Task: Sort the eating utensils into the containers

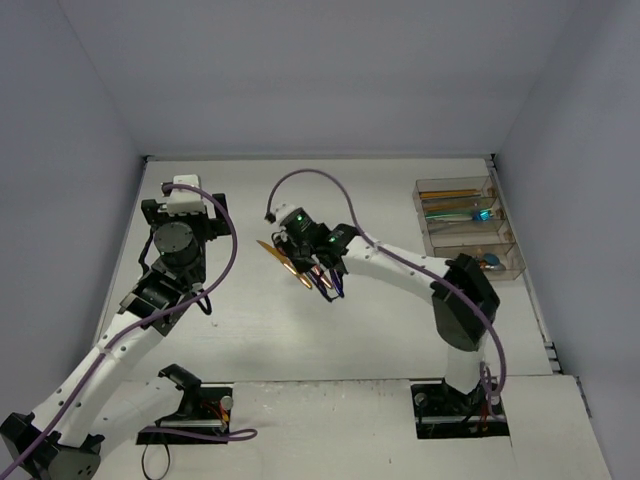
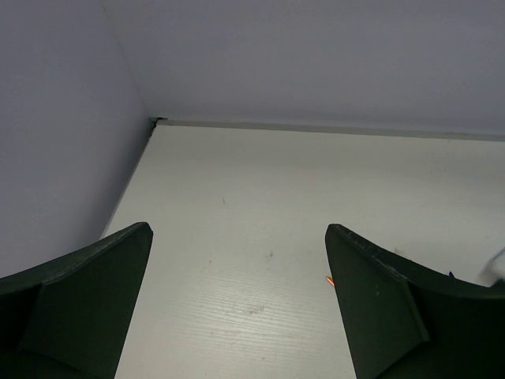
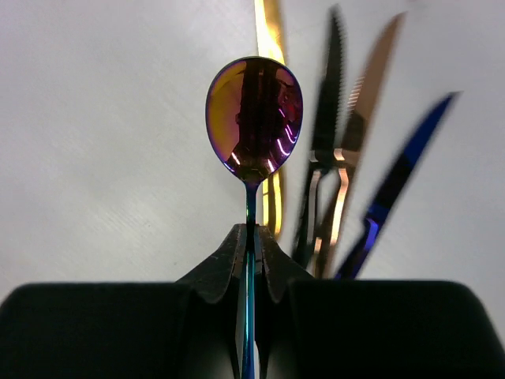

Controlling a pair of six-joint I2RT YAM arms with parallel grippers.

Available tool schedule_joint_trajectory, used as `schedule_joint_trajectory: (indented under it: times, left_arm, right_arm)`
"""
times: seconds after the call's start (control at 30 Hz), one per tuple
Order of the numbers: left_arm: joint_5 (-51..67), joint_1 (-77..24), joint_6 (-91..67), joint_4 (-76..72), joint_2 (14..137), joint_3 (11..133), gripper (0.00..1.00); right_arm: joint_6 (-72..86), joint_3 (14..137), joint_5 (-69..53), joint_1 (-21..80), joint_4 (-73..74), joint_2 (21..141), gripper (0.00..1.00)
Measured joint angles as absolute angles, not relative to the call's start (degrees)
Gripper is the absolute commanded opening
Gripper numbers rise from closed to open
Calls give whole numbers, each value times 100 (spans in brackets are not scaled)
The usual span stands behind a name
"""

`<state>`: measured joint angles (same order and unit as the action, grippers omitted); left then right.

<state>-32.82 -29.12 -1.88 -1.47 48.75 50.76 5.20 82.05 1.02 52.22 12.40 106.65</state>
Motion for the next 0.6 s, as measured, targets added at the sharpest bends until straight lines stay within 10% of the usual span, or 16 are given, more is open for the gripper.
schedule_joint_trajectory:
  times: [0.6]
  left_arm:
    - [-3237,-2888,-193,-135,4859,5076,90]
  right_arm:
    - [3882,5619,1915,360,1302,7478,0]
